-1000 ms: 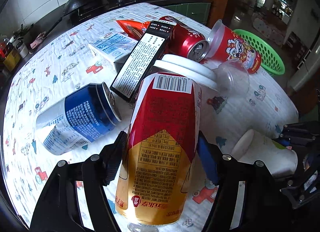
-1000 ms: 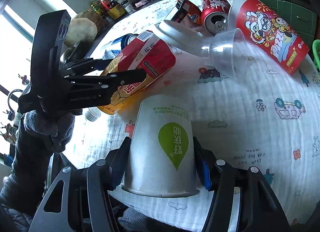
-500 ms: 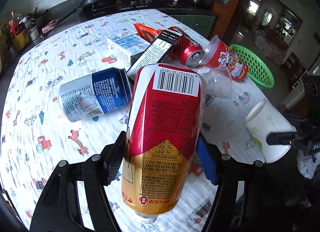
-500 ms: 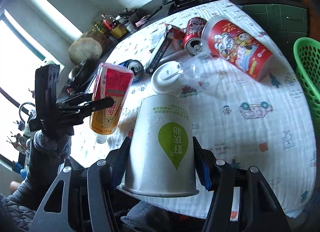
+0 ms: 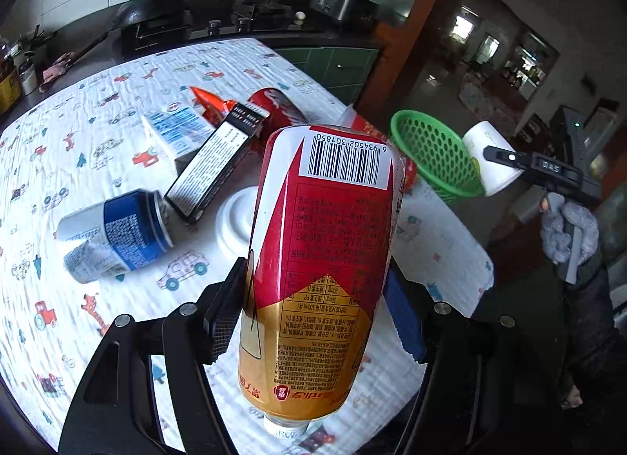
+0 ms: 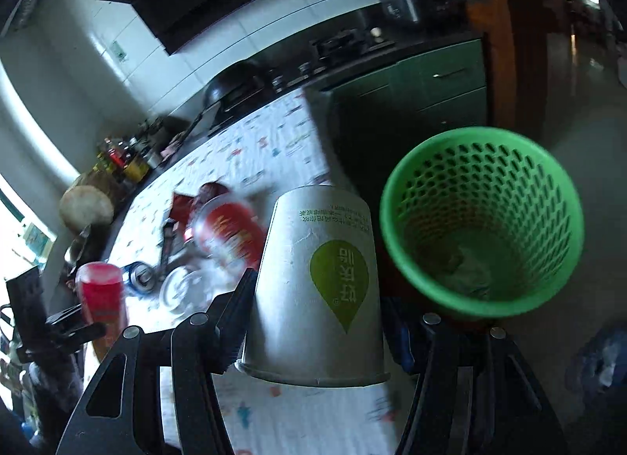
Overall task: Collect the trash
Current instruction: 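Carry the paper cup into the green basket and open the right tool while the left carries the bottle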
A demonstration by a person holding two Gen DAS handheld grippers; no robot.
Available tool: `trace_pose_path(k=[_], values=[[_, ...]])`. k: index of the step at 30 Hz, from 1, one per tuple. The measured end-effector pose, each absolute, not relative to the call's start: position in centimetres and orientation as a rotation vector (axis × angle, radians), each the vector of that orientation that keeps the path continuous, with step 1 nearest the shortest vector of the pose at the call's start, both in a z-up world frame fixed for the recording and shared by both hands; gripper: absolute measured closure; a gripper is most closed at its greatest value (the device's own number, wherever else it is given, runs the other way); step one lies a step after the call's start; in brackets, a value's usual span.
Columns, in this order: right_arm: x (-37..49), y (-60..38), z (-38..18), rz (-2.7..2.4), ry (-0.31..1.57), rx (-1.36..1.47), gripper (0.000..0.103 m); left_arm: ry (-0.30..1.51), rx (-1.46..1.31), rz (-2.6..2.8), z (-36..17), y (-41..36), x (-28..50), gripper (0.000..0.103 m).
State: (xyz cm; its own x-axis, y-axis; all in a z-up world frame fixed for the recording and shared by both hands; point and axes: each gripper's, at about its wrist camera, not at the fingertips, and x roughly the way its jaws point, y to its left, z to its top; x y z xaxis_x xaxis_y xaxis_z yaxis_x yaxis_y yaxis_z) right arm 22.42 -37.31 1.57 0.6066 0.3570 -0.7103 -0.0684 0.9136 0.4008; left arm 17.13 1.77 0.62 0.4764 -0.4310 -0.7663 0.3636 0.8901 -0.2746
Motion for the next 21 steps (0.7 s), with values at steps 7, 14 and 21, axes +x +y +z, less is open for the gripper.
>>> trace_pose_path(k=[7, 14, 21], values=[[28.7, -45.2, -3.2, 0.074, 0.95, 0.349, 0.046, 0.94, -0.089, -0.554, 2.7, -3.1, 21.2, 0.037], [33.5, -48.6, -10.6, 0.01, 1.087, 0.373, 0.045, 0.924, -0.058, -0.631, 4.5, -9.8, 26.2, 0.037], [35.0, -49.8, -13.8, 0.034, 1.132, 0.396, 0.039, 0.939, -0.016, -0.701, 5.3, -17.2, 30.7, 0.037]])
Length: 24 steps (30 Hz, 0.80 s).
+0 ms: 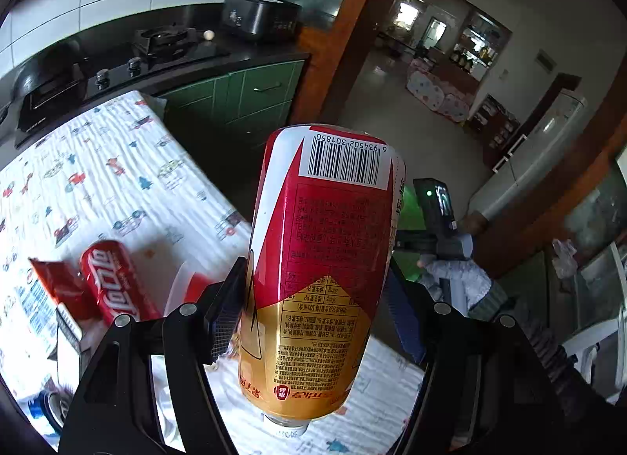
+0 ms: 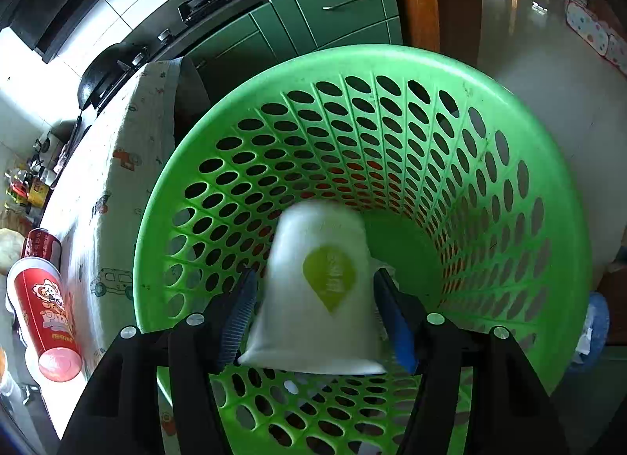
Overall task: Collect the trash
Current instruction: 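Carry the paper cup into the green basket and open the right tool while the left carries the bottle, then lower the orange bottle into the green basket and open the left tool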
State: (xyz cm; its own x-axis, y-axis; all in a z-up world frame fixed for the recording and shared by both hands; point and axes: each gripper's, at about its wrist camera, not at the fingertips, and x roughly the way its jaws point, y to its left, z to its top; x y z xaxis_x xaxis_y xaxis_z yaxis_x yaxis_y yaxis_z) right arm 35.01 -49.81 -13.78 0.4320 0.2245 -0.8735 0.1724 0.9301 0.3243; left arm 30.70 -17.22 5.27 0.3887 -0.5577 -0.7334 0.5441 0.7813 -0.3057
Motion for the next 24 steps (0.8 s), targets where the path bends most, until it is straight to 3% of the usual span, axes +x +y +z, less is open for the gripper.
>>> trace_pose_path(k=[1, 10, 24], values=[[34.9, -50.0, -13.7, 0.031, 1.123, 0.397, 0.034, 0.946, -0.01, -0.709, 5.3, -18.3, 31.1, 0.037], [30.5, -52.1, -9.7, 0.023, 0.992, 0.371, 0.034, 1.023, 0.019, -0.784, 3.8, -27.1, 37.1, 0.037], [24.5, -54.3, -7.1, 0.012, 0.83, 0.336, 0.032, 1.264, 0.13, -0.74, -5.2, -38.9, 42.5, 0.037]])
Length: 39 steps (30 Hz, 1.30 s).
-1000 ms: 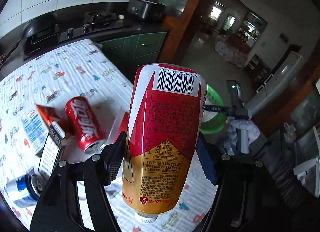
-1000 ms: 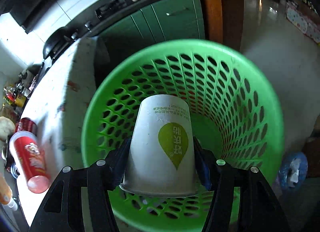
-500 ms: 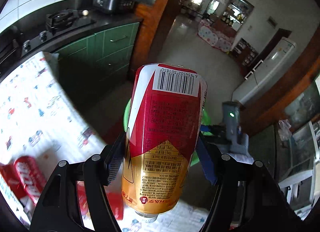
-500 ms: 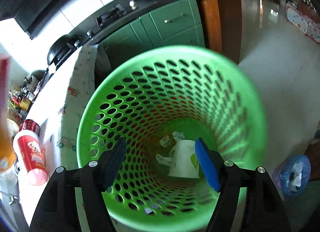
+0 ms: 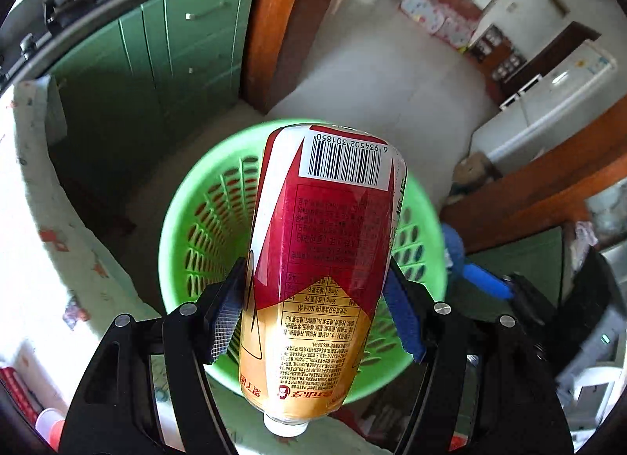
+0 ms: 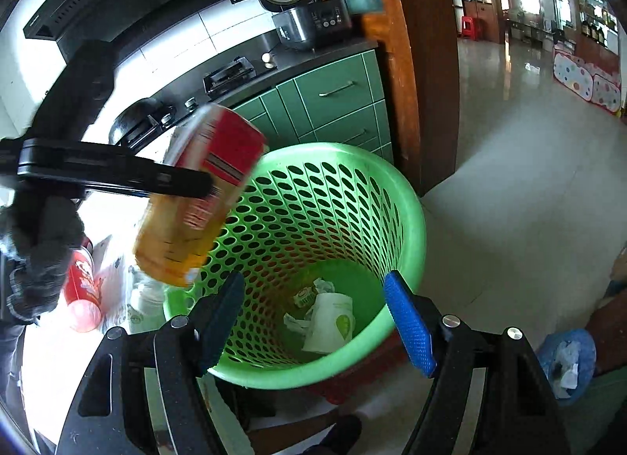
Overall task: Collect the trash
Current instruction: 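Lower the orange bottle into the green basket and open the left tool, then move both tools back over the table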
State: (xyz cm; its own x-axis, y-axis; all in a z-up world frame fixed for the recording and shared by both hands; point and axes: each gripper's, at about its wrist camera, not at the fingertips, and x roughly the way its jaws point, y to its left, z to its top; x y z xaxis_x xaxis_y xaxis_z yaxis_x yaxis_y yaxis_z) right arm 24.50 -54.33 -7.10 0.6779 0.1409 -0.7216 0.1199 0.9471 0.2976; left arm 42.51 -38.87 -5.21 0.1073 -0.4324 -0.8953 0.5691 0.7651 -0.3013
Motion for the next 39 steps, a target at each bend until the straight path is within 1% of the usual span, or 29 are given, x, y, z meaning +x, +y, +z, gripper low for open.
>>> trace_pose_path(k=[4, 8, 14, 17, 25, 33, 35, 39], values=[[24.3, -54.2, -8.0, 0.025, 0.84, 0.349, 0.03, 1.311, 0.164, -0.704, -7.2, -39.6, 42.7, 0.037], [24.2, -54.2, -8.7, 0.025, 0.849, 0.367, 0.03, 1.364, 0.174, -0.663, -8.6, -39.8, 43.0, 0.036], [23.7, -53.9, -8.4, 0.029, 0.843, 0.373, 0.029, 1.357, 0.187, -0.648, -8.5, -39.6, 42.7, 0.035], [23.2, -53.6, -7.8, 0.026, 0.834, 0.367, 0.028, 1.337, 0.182, -0.654, -7.5, -38.8, 42.0, 0.03], [21.0, -51.3, -4.9, 0.003, 0.757, 0.32, 0.026, 1.221, 0.156, -0.661, -2.0, -35.3, 38.4, 0.03], [18.7, -47.3, -1.6, 0.053, 0.705, 0.288, 0.025, 1.06, 0.117, -0.657, 3.6, -27.7, 31.7, 0.03], [18.3, -45.7, -1.1, 0.075, 0.703, 0.274, 0.022, 1.018, 0.109, -0.651, 4.5, -25.5, 30.0, 0.029], [17.7, -42.4, -0.3, 0.129, 0.704, 0.252, 0.021, 0.943, 0.079, -0.615, 5.6, -20.7, 26.7, 0.028]])
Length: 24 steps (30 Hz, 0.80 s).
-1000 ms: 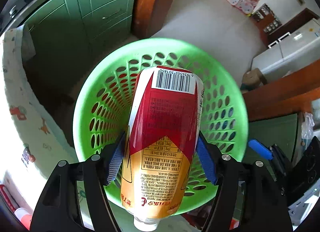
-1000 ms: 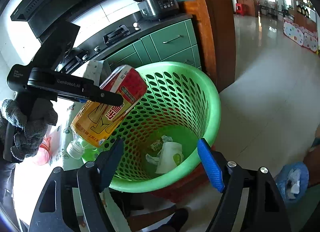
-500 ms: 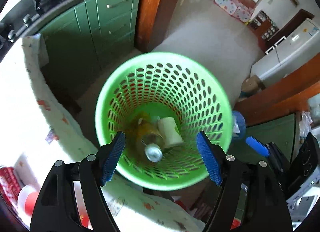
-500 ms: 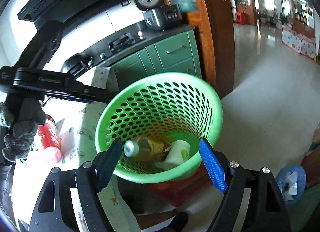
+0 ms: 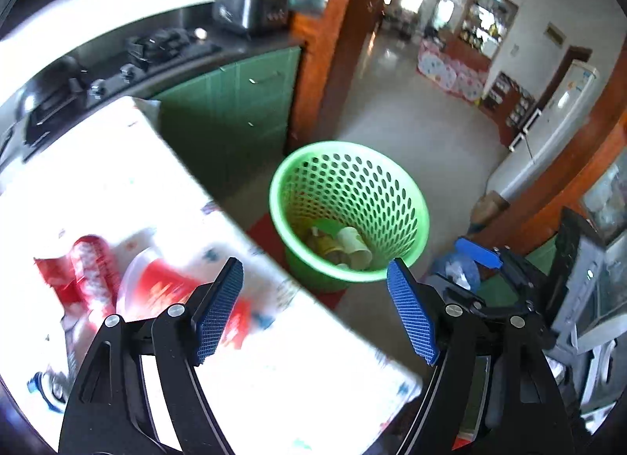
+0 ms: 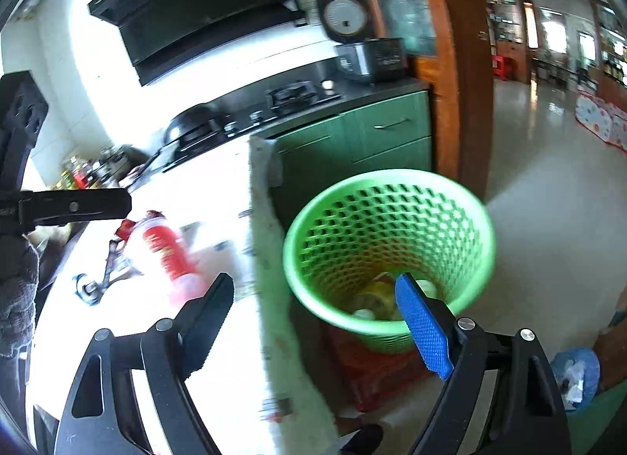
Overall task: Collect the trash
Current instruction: 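Move both tools back over the table, then grasp the red printed cup with the right tool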
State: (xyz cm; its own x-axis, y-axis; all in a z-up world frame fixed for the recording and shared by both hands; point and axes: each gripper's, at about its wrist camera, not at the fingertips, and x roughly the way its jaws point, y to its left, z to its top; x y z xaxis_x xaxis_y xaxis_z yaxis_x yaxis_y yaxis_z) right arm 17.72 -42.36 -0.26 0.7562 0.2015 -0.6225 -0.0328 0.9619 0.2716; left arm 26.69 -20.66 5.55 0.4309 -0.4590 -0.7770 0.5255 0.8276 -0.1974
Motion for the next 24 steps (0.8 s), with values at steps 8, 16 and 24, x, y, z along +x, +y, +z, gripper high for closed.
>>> trace_pose_path(k=[8, 16, 24], values=[[17.9, -35.4, 0.8, 0.236, 0.705, 0.164, 0.017, 0.828, 0.03, -0.492, 5.9, -10.8, 21.7, 0.026], [19.4, -28.9, 0.1, 0.345, 0.741, 0.042, 0.017, 0.786, 0.017, -0.372, 4.4, -3.2, 19.7, 0.024], [22.7, -25.1, -1.4, 0.4, 0.783, -0.088, 0.017, 0.78, 0.084, -0.332, 2.1, 0.9, 18.2, 0.024]])
